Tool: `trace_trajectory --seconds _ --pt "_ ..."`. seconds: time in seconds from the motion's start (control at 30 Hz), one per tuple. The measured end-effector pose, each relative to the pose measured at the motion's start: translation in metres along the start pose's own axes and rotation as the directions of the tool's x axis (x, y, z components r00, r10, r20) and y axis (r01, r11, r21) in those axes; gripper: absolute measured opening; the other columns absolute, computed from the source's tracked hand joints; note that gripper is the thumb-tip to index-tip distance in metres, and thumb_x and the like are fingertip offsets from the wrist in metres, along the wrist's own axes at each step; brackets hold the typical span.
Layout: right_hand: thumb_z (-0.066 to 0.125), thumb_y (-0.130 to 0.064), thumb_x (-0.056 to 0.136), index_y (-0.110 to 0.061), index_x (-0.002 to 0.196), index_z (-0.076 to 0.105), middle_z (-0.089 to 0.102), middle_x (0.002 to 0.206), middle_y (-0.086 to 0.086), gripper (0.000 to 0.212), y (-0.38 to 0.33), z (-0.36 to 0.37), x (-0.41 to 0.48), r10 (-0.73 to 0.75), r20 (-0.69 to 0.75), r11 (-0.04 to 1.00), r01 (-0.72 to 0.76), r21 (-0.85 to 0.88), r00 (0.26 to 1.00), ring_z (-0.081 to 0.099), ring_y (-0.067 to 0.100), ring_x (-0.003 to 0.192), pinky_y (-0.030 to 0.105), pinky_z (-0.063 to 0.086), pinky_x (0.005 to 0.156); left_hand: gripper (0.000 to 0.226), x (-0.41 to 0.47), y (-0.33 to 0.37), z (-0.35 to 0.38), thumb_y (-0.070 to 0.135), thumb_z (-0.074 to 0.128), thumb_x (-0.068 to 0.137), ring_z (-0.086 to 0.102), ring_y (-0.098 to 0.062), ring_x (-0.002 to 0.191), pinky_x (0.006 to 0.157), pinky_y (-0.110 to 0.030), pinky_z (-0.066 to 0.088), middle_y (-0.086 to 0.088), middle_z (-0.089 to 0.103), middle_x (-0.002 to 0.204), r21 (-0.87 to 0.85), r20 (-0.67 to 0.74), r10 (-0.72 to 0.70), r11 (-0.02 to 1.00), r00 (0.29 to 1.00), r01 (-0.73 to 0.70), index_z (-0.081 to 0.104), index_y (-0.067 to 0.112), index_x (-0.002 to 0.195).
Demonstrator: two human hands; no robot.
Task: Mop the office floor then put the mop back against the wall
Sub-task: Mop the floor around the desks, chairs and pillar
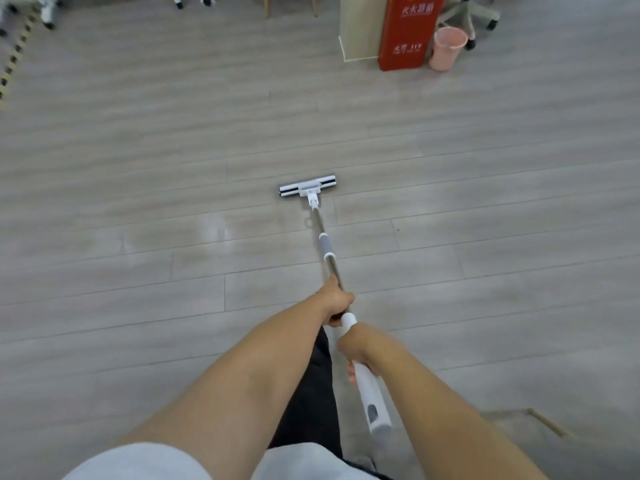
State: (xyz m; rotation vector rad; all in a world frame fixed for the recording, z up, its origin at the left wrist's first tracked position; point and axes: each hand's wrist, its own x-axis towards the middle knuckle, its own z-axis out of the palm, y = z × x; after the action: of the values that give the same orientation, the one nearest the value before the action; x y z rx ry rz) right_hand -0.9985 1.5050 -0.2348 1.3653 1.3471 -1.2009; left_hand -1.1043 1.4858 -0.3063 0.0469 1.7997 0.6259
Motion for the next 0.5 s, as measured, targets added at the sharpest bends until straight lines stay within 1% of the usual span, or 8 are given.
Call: trace_trajectory --seconds 0.07,0.1,0.17,0.27,0.33,0.43,0.47,0.5 --pt "0.051 -0.013 0.096 -0.005 0.123 0.048 0.067 0.090 0.014 0.029 0.052 0.030 -0.017 -0.028 0.006 0.998 0.028 -0.053 1.000 0.069 0.028 0.077 0.039 0.063 0.071 0.057 -0.037 -0.039 0.034 0.017 0.054 0.093 0.064 -0.025 0.090 0.058 -0.033 0.058 -0.010 0.060 0.112 -0.022 0.024 -0.018 1.000 1.000 0.019 0.031 0.035 0.142" --pt "0.050 -0.012 0.096 -0.004 0.123 0.048 0.067 0.090 0.014 0.028 0.077 0.043 -0.029 -0.046 0.000 0.997 0.046 -0.060 0.999 0.068 0.030 0.083 0.044 0.062 0.083 0.056 -0.055 -0.056 0.050 0.016 0.054 0.094 0.063 -0.023 0.088 0.058 -0.032 0.057 -0.009 0.060 0.109 -0.031 0.033 -0.021 0.999 0.999 0.022 0.032 0.035 0.142" --pt "0.048 -0.011 0.096 -0.004 0.124 0.047 0.067 0.081 0.013 0.029 0.114 0.058 -0.047 -0.057 -0.003 0.997 0.057 -0.055 0.998 0.069 0.031 0.084 0.047 0.059 0.091 0.058 -0.085 -0.079 0.074 0.015 0.053 0.094 0.062 -0.021 0.082 0.050 -0.027 0.053 -0.007 0.060 0.104 -0.035 0.040 -0.017 0.999 0.999 0.018 0.031 0.034 0.144" --pt "0.048 -0.014 0.094 -0.005 0.122 0.049 0.067 0.074 0.012 0.029 0.145 0.066 -0.063 -0.037 0.006 0.999 0.038 -0.022 0.999 0.067 0.028 0.072 0.044 0.061 0.087 0.060 -0.113 -0.094 0.095 0.014 0.051 0.094 0.060 -0.020 0.079 0.046 -0.025 0.048 -0.007 0.060 0.104 -0.022 0.025 -0.013 1.000 1.000 0.014 0.028 0.033 0.146" --pt "0.048 -0.010 0.095 -0.005 0.119 0.050 0.065 0.074 0.013 0.025 0.151 0.068 -0.073 -0.041 -0.001 0.999 0.041 -0.018 0.999 0.065 0.027 0.065 0.038 0.061 0.075 0.061 -0.124 -0.097 0.097 0.015 0.049 0.096 0.059 -0.019 0.079 0.048 -0.026 0.047 -0.007 0.059 0.104 -0.005 0.013 -0.012 1.000 1.000 0.013 0.024 0.035 0.148" --pt "0.053 -0.002 0.095 -0.004 0.109 0.049 0.064 0.086 0.014 0.015 0.146 0.070 -0.083 -0.050 -0.015 0.998 0.050 -0.022 0.999 0.068 0.030 0.077 0.037 0.061 0.075 0.061 -0.126 -0.098 0.092 0.016 0.048 0.097 0.059 -0.020 0.082 0.056 -0.029 0.050 -0.005 0.058 0.102 -0.005 -0.002 -0.019 1.000 1.000 0.019 0.023 0.036 0.149" --pt "0.053 -0.002 0.096 -0.005 0.108 0.047 0.063 0.085 0.014 0.013 0.142 0.071 -0.083 -0.048 -0.025 0.999 0.048 0.009 0.999 0.066 0.029 0.073 0.034 0.061 0.066 0.061 -0.123 -0.099 0.089 0.016 0.048 0.097 0.059 -0.021 0.083 0.058 -0.030 0.052 -0.005 0.058 0.102 -0.003 -0.013 -0.021 1.000 1.000 0.021 0.024 0.035 0.149" --pt "0.051 -0.003 0.098 -0.007 0.109 0.044 0.061 0.081 0.014 0.013 0.138 0.072 -0.081 -0.032 -0.035 0.998 0.033 0.053 0.999 0.061 0.027 0.064 0.029 0.056 0.050 0.061 -0.120 -0.097 0.086 0.016 0.049 0.097 0.060 -0.021 0.083 0.059 -0.031 0.052 -0.006 0.059 0.104 0.000 -0.021 -0.019 1.000 1.000 0.019 0.025 0.034 0.150"
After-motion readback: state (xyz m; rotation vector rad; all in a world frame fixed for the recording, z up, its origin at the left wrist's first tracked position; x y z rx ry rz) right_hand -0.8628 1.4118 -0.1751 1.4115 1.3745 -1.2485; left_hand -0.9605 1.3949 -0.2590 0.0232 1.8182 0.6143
